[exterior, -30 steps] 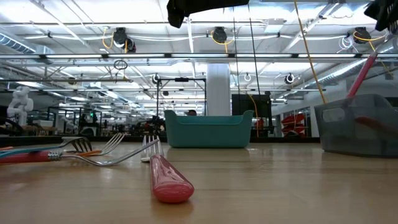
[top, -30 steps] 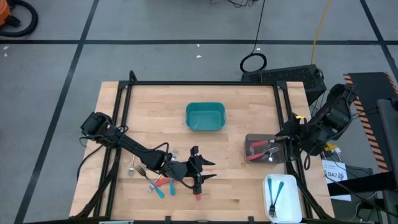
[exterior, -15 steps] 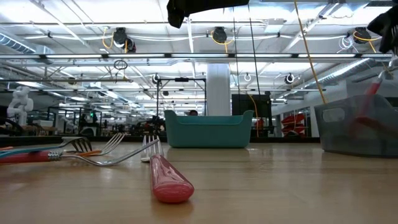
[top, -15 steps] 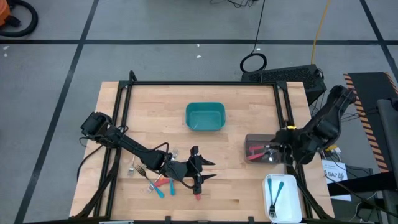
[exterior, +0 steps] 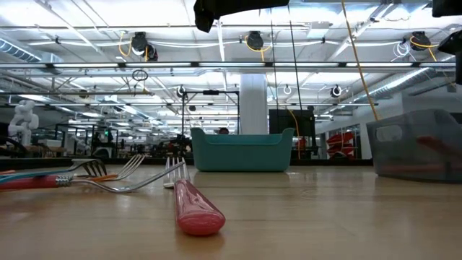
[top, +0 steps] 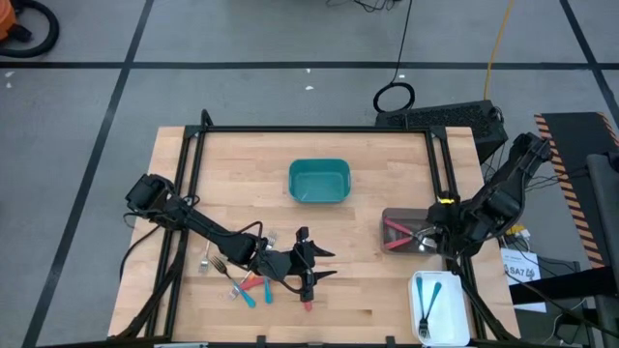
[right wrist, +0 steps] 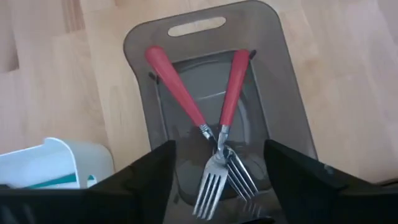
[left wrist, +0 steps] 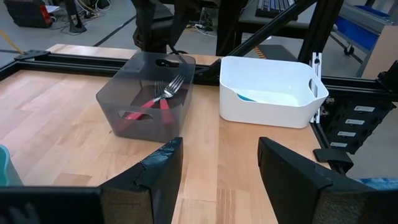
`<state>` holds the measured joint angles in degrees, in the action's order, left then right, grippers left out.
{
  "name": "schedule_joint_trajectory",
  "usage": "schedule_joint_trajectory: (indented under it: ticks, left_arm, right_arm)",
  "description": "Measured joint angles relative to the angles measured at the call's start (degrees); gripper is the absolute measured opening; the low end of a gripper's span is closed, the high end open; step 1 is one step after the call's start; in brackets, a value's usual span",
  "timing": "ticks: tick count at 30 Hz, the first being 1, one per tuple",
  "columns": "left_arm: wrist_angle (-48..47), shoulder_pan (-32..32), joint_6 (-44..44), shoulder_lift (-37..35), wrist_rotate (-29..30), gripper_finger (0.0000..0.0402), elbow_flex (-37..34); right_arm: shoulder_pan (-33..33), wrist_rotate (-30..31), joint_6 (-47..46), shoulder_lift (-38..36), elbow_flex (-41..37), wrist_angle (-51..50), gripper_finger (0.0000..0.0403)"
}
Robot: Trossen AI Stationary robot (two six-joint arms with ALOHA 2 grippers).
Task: Sort silverware by color (type)
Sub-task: Put the blue fork into the white bin
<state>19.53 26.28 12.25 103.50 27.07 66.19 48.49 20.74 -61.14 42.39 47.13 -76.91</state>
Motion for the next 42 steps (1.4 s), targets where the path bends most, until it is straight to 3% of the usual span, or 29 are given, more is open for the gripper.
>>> schedule_joint_trajectory:
  ticks: [5, 12, 19, 25, 30, 42]
  left_arm:
    - [0.0, 0.0, 0.0, 0.0, 0.0, 0.0207, 0.0]
    - [-4.4, 0.0, 2.0, 0.0, -0.5, 0.0207, 0.0]
    - [-10.4, 0.1, 6.7, 0.0, -0.5, 0.0207, 0.0]
    - [-16.1, 0.3, 12.2, 0.0, -0.3, 0.0207, 0.0]
    - [-22.2, 0.9, 16.8, 0.0, 4.3, 0.0207, 0.0]
    - [-55.0, 1.6, 47.6, -0.4, 8.7, 0.0207, 4.9]
  right_arm:
    - [0.0, 0.2, 0.8, 0.2, 0.5, 2.8, 0.0261]
    - [1.0, 8.4, 14.1, 2.2, 1.0, 25.4, 0.0245]
    - [3.0, 17.9, 27.6, 13.2, 1.0, 43.2, 0.0228]
    - [3.4, 18.1, 32.3, 24.4, 1.0, 53.2, 0.0216]
    - [3.8, 17.6, 38.1, 30.2, 1.0, 59.1, 0.0211]
    - [3.7, 16.7, 37.3, 30.0, 1.0, 60.1, 0.021]
